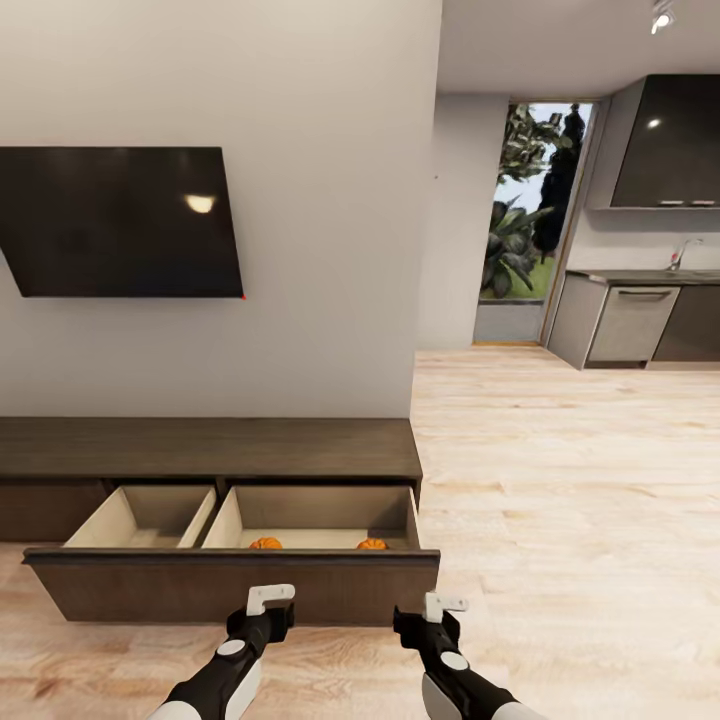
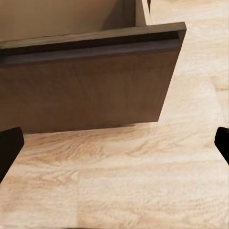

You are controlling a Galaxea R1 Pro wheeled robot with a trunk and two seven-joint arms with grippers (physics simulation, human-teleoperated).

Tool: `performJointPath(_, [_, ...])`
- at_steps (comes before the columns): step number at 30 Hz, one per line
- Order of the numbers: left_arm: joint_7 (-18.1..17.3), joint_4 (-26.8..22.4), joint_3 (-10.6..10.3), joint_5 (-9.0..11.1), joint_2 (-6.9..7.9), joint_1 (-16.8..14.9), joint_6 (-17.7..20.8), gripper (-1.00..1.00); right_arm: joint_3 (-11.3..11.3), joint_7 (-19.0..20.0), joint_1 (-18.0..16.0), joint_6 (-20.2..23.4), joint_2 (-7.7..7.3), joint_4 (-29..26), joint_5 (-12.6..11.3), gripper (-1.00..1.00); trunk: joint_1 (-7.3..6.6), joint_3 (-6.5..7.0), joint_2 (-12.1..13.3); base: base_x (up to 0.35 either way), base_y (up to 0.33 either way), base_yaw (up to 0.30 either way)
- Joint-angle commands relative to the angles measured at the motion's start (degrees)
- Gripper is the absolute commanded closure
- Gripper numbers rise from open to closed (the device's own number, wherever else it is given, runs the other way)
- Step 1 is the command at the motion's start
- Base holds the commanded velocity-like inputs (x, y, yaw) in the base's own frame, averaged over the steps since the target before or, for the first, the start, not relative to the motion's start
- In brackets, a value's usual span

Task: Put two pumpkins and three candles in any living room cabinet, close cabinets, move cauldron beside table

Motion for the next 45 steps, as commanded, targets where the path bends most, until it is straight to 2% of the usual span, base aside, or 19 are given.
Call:
performJointPath(1, [0.0, 0.0, 0.0, 0.0, 0.02, 0.0, 0.0, -1.0, 0.3, 0.3, 0.0, 0.0, 0.0, 0.0, 0.0, -1.0, 0.23, -0.18, -0.4, 0.0, 0.0, 0.0])
performJointPath(7, [0.1, 1.1, 0.0, -1.0, -0.01, 0.0, -1.9, -1.0, 0.6, 0.6, 0.0, -0.1, 0.0, 0.7, 0.0, -1.0, 1.54, -1.26, -2.8, 0.0, 0.0, 0.0])
performJointPath(11, [0.1, 1.3, 0.1, -2.3, 0.02, 0.0, -2.7, -1.0, 0.7, 0.6, 0.0, -4.3, 0.0, 1.3, -0.1, -1.0, 2.42, -1.98, -4.4, 0.0, 0.0, 0.0])
performJointPath(15, [0.1, 1.3, 0.1, -2.5, 0.03, 0.0, -2.8, -1.0, 0.8, 0.6, 0.0, -6.5, 0.0, 3.0, 0.0, -1.0, 3.3, -2.7, -6.0, 0.0, 0.0, 0.0])
performJointPath(27, [0.0, 1.3, 0.1, -2.6, 0.12, 0.0, -2.9, -1.0, 1.0, 0.8, 0.0, -8.1, 0.0, 3.7, 0.0, -1.0, 5.94, -4.85, -10.8, 0.0, 0.0, 0.0])
performJointPath(29, [0.0, 1.3, 0.1, -2.6, 0.12, 0.0, -3.0, -1.0, 1.0, 1.4, 0.0, -8.3, 0.0, 3.7, 0.0, -1.0, 6.38, -5.21, -11.6, 0.0, 0.0, 0.0])
performJointPath(35, [-0.3, 1.3, 0.1, -2.6, 0.53, 0.0, -3.0, -1.0, 1.0, 6.7, 0.0, -8.3, 0.0, 3.7, 0.0, -1.0, 7.69, -6.29, -14.1, 0.0, 0.0, 0.0])
performJointPath(45, [-5.4, 1.3, 0.2, -2.3, 2.42, 0.0, -2.9, -1.0, 0.9, 7.6, 0.0, -8.3, 0.0, 3.7, -0.4, -1.0, 9.89, -8.08, -18.1, 0.0, 0.0, 0.0])
